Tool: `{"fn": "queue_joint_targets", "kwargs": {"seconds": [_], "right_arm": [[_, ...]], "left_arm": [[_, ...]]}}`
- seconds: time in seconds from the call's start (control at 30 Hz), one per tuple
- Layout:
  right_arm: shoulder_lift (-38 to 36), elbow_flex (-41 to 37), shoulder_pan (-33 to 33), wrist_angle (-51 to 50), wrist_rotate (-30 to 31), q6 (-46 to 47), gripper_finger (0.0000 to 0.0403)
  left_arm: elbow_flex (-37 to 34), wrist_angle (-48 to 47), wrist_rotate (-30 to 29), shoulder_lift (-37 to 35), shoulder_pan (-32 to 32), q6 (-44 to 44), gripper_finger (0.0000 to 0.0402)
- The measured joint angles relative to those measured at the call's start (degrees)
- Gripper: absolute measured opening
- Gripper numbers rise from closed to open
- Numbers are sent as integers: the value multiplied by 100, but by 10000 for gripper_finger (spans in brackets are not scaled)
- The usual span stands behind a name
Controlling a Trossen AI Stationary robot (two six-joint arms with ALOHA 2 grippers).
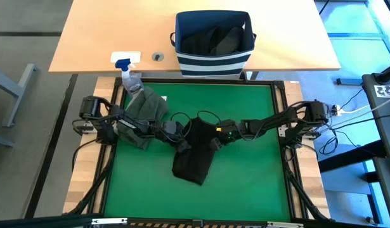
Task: Fold Laundry from Bin
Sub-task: Stack the black shirt on top of the green shirt on the table
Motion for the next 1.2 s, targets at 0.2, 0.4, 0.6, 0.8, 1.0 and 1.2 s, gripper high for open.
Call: {"fn": "queue_joint_targets", "kwargs": {"seconds": [0.2,0.4,0.6,0.8,1.0,1.2], "right_arm": [[302,-4,-15,485,173,-175,289],[429,4,-19,565,257,-1067,185],[407,42,-173,505,508,-2101,54],[407,304,-173,459,541,-2575,31],[415,630,-171,475,635,-2561,38],[458,1084,-168,475,857,-2550,31]], "left_arm": [[9,153,-276,142,-12,57,153],[7,186,-630,168,-113,566,68],[2,168,-913,167,-147,568,19],[24,-15,-1391,-75,-302,142,31],[338,-1115,-1384,-565,-384,-9,22],[880,-3291,-1474,-1345,-386,487,29]]}}
